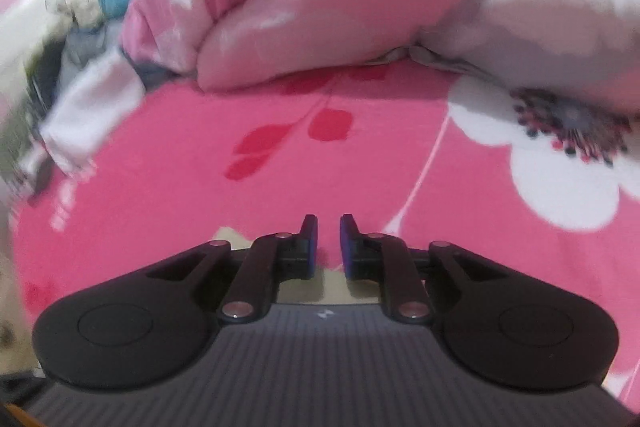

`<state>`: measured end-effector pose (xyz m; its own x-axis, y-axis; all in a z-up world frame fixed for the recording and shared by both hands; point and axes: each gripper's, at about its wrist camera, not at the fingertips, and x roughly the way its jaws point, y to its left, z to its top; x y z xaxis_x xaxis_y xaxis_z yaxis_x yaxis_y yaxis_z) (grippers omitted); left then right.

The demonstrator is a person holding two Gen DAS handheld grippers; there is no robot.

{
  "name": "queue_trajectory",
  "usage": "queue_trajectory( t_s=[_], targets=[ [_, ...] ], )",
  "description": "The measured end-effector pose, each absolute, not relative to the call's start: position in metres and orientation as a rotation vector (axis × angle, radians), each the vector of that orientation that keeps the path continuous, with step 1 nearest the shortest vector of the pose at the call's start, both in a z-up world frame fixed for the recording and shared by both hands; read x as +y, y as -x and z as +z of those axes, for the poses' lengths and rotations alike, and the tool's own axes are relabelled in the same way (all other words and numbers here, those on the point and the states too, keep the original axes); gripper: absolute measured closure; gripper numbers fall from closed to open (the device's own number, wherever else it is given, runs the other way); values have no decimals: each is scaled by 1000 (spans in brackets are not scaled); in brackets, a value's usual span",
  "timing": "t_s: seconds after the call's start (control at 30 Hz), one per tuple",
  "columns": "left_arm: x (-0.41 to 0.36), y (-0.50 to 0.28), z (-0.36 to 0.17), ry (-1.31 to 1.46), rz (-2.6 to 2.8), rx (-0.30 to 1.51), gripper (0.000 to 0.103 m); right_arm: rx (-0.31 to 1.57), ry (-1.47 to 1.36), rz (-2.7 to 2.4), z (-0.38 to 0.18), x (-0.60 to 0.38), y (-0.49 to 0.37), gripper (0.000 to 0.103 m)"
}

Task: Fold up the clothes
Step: 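Smooth the trouser edge flat with the right gripper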

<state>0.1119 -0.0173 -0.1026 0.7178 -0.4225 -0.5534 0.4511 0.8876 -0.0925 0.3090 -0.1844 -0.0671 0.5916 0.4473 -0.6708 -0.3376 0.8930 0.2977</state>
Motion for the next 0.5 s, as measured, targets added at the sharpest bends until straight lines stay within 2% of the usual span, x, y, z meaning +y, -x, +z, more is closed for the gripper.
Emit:
queue_trajectory(
  t_s=[0.13, 0.3, 0.37, 0.5],
  targets=[
    [-10, -115, -103, -13, -501, 600, 42, 776, -203, 519, -43, -230, -253, 90],
    [-6, -117, -102, 0, -500, 607, 42, 855, -219, 301, -74, -302, -188, 90],
    [-5, -116, -101, -8, -498, 608, 42, 849, -278, 193, -84, -337, -155, 84],
    [-7, -114, -102, -44, -478, 609, 41, 781, -341, 155, -72, -356, -114, 84]
  ],
)
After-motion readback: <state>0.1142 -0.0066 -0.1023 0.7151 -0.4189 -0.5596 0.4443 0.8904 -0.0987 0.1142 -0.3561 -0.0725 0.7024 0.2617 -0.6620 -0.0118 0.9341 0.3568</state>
